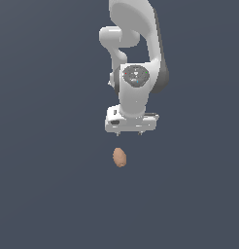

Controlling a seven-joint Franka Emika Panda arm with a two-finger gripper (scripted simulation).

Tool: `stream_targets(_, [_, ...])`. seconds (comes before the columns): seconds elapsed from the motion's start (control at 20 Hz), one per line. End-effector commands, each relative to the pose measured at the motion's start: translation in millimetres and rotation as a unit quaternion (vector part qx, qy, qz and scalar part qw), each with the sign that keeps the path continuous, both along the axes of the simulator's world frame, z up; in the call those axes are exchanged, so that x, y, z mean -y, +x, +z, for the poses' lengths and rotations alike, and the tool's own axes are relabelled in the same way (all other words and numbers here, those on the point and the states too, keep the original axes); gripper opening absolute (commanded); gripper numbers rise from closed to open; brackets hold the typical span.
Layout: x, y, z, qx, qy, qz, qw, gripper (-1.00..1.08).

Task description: Pick up the object and move it to a goal position.

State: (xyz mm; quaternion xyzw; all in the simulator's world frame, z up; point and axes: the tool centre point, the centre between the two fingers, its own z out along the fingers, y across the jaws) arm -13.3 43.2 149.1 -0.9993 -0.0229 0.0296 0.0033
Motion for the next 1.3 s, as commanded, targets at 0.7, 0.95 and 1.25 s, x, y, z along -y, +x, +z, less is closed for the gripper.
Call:
stream_targets(0.7, [-29, -3, 3, -0.001, 0.018, 0.01, 0.9998, 1.0])
stream_targets(0.95, [-22, 5, -3, 0.003, 0.017, 0.022, 0.9996, 1.0])
stream_targets(1.25, [-2, 24, -20, 0.012, 0.012, 0.053, 0.9984, 1.0])
